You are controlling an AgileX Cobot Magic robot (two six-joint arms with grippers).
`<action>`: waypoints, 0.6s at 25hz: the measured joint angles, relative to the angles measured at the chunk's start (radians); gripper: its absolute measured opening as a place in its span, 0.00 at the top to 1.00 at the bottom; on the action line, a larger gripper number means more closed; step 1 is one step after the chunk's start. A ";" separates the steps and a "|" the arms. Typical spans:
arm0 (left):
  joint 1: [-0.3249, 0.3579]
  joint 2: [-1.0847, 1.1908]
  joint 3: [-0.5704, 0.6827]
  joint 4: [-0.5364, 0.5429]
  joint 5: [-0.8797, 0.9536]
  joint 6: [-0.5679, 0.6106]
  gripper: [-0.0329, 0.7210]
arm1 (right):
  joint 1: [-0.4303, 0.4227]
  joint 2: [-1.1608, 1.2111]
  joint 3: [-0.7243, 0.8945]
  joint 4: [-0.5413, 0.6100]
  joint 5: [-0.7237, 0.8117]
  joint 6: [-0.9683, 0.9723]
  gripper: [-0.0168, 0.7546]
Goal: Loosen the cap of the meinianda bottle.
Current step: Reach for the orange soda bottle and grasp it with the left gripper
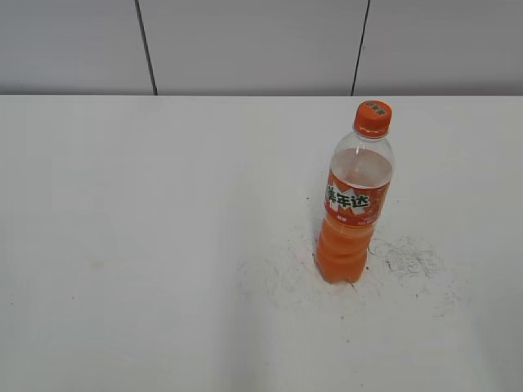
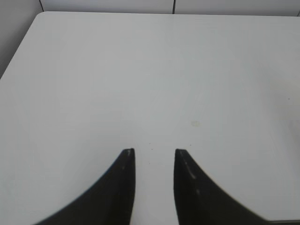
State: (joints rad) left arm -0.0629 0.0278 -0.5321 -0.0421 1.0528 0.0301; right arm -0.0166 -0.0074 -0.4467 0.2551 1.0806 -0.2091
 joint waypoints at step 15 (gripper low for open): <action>0.000 0.204 -0.116 -0.001 -0.094 0.003 0.62 | 0.000 0.000 0.000 0.000 0.001 0.000 0.30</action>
State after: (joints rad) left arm -0.0629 0.2313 -0.6479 -0.0432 0.9585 0.0332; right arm -0.0166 -0.0074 -0.4467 0.2551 1.0816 -0.2091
